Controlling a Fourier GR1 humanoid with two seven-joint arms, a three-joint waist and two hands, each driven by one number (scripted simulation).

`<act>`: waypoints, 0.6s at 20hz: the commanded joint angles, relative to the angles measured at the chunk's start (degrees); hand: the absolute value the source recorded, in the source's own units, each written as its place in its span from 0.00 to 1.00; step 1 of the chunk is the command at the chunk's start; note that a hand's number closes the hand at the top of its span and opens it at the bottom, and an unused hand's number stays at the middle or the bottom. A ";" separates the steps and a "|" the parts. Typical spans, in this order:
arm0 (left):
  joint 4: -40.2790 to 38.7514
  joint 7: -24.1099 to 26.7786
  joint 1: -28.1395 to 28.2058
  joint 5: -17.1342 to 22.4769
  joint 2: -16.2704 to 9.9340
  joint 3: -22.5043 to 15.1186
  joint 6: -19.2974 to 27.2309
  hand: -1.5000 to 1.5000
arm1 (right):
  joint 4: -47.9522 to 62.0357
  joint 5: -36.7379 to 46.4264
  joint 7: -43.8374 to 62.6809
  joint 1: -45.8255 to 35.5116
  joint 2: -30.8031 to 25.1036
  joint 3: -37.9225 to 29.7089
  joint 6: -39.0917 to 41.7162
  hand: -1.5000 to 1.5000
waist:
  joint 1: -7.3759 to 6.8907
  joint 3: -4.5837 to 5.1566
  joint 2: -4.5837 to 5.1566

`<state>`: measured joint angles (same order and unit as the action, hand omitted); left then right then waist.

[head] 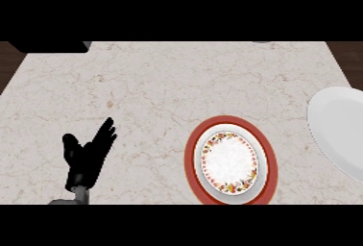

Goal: Pick the tomato from the plate and place it in the plate

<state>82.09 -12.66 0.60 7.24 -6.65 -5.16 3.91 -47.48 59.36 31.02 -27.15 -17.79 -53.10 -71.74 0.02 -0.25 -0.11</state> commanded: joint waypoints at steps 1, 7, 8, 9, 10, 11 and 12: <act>0.57 0.45 3.35 0.60 -0.50 0.14 -1.22 0.50 | -10.96 -10.45 -2.41 5.86 4.30 4.33 -3.81 0.00 | 0.58 0.20 -0.27; 1.41 0.82 3.05 0.38 -2.06 1.09 -2.25 0.50 | -29.52 -23.39 -8.03 17.10 15.01 16.60 -4.24 0.00 | 0.52 0.20 -0.22; 0.69 2.05 3.79 -1.58 1.53 -0.76 1.13 0.50 | -31.17 -26.32 -10.18 20.85 15.44 19.48 -3.05 0.00 | 0.54 0.17 -0.15; 5.62 -4.80 1.82 0.53 -0.31 -0.38 -0.34 0.50 | -34.72 -26.44 -10.46 23.91 16.63 20.44 -1.67 0.00 | 0.57 0.18 -0.21; 2.08 -0.67 2.60 -1.25 0.86 -0.79 0.58 0.50 | -38.18 -26.34 -8.68 26.77 17.50 23.53 -1.31 0.00 | 0.73 0.25 -0.20; -0.16 0.62 0.94 0.40 -0.12 1.41 -1.07 0.50 | -39.78 -27.77 -8.68 29.38 17.56 25.89 -1.62 0.00 | 0.70 0.26 -0.11; 4.57 -0.58 4.43 -1.18 -0.07 -1.14 -0.86 0.50 | -38.83 -25.12 -7.23 27.91 17.61 27.95 -4.45 0.00 | 0.11 0.26 -0.08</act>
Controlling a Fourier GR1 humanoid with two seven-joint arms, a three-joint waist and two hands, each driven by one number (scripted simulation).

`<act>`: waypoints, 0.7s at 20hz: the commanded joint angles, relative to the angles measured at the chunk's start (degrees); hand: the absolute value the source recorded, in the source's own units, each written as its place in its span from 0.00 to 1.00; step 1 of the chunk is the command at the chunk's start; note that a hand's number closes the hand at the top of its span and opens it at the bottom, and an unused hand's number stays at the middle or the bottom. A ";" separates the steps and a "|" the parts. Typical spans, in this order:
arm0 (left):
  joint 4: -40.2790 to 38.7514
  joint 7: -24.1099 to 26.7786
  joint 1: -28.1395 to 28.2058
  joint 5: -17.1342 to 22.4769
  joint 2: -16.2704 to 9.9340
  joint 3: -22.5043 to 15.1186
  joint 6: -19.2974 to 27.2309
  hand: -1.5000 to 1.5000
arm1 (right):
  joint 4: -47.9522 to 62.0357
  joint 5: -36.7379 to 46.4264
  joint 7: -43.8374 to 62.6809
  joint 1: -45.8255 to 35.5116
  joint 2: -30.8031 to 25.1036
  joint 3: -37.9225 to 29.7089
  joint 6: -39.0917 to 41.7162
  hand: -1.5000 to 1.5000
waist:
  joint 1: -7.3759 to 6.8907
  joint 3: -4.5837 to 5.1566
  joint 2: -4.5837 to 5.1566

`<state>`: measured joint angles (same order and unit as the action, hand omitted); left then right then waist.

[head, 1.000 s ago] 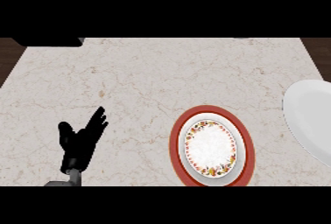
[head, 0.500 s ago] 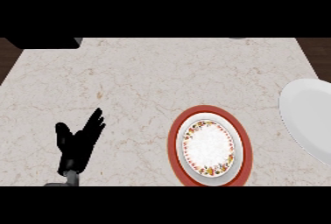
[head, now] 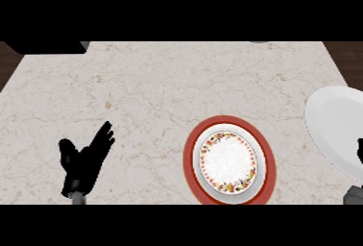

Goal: Pick the tomato from the plate and place it in the plate

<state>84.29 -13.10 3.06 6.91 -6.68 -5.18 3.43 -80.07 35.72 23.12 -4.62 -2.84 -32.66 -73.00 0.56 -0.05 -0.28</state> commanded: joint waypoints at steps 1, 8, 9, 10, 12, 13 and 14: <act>-2.36 0.45 -2.99 0.80 -0.51 1.89 -1.00 0.50 | -5.18 -2.59 1.26 7.00 2.70 12.72 -5.66 0.00 | -0.23 0.06 0.17; 3.35 -0.77 2.25 -0.56 0.38 0.09 -0.90 0.50 | -4.87 8.43 13.31 15.05 2.81 21.59 -9.99 0.00 | -0.68 0.09 0.24; -0.31 -0.68 -0.93 -2.21 1.53 -0.13 0.68 0.50 | -8.15 8.14 14.06 17.84 2.82 23.35 -10.07 0.00 | -0.41 0.09 0.26; -5.43 1.27 -3.81 -0.92 0.46 2.20 -1.04 0.50 | -5.06 11.04 17.37 16.11 2.82 25.79 -12.36 0.00 | -0.43 0.14 0.37; 1.03 1.90 3.46 -0.87 1.05 -0.24 -1.78 0.50 | -3.58 12.62 19.24 15.80 2.83 26.34 -12.53 0.00 | -0.82 0.10 0.30; 1.63 -1.70 -0.38 -0.94 -0.33 0.88 -1.39 0.50 | -5.60 14.70 22.12 17.35 2.83 26.38 -12.55 0.00 | -0.66 0.14 0.34; 0.39 -2.08 -1.88 -1.00 -0.17 1.80 -0.51 0.50 | -7.68 15.28 22.63 19.64 2.83 28.15 -12.57 0.00 | -0.40 0.13 0.32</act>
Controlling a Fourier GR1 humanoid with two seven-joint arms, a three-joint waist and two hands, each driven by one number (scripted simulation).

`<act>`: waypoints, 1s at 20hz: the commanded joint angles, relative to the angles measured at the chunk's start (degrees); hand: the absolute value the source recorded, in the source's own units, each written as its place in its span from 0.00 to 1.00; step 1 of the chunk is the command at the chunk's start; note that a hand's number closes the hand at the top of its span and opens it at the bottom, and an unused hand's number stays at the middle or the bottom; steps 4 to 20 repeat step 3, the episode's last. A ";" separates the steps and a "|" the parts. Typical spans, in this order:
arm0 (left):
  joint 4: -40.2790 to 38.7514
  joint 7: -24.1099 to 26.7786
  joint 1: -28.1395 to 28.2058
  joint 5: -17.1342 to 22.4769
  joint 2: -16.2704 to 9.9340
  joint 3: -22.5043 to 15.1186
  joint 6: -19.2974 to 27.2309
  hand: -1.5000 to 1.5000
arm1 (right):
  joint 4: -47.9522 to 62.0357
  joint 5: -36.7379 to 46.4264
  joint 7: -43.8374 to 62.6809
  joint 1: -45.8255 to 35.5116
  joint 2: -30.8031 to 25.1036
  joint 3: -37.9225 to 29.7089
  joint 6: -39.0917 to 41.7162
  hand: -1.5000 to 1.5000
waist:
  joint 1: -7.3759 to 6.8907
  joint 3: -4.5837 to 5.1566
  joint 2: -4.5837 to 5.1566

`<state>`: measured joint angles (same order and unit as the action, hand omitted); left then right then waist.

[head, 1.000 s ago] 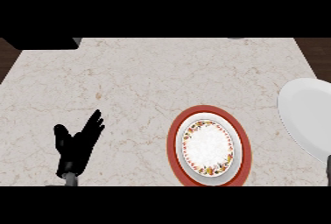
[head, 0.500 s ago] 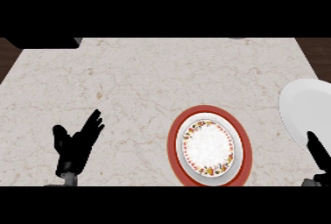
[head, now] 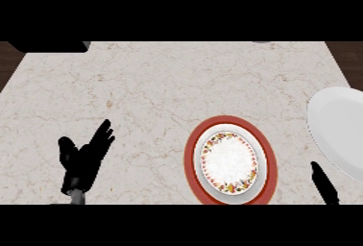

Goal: Pick the tomato from the plate and place it in the plate

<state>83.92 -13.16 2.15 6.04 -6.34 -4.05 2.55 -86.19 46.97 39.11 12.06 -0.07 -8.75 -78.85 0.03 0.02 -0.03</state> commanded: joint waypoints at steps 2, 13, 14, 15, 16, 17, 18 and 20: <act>-2.11 0.24 -2.51 0.42 -0.54 1.50 -1.00 0.50 | -0.67 7.71 10.24 1.23 0.07 3.71 -6.24 0.00 | 0.03 0.10 0.18; 1.66 -2.47 -0.62 -0.02 -0.54 1.28 0.56 0.50 | 0.60 7.95 9.26 1.15 0.07 2.40 -6.77 0.00 | 0.02 0.02 0.07; 1.66 -2.47 -0.62 -0.02 -0.54 1.28 0.56 0.50 | 0.60 7.95 9.26 1.15 0.07 2.40 -6.77 0.00 | 0.02 0.02 0.07; 1.66 -2.47 -0.62 -0.02 -0.54 1.28 0.56 0.50 | 0.60 7.95 9.26 1.15 0.07 2.40 -6.77 0.00 | 0.02 0.02 0.07; 1.66 -2.47 -0.62 -0.02 -0.54 1.28 0.56 0.50 | 0.60 7.95 9.26 1.15 0.07 2.40 -6.77 0.00 | 0.02 0.02 0.07; 1.66 -2.47 -0.62 -0.02 -0.54 1.28 0.56 0.50 | 0.60 7.95 9.26 1.15 0.07 2.40 -6.77 0.00 | 0.02 0.02 0.07; 1.66 -2.47 -0.62 -0.02 -0.54 1.28 0.56 0.50 | 0.60 7.95 9.26 1.15 0.07 2.40 -6.77 0.00 | 0.02 0.02 0.07; 1.66 -2.47 -0.62 -0.02 -0.54 1.28 0.56 0.50 | 0.60 7.95 9.26 1.15 0.07 2.40 -6.77 0.00 | 0.02 0.02 0.07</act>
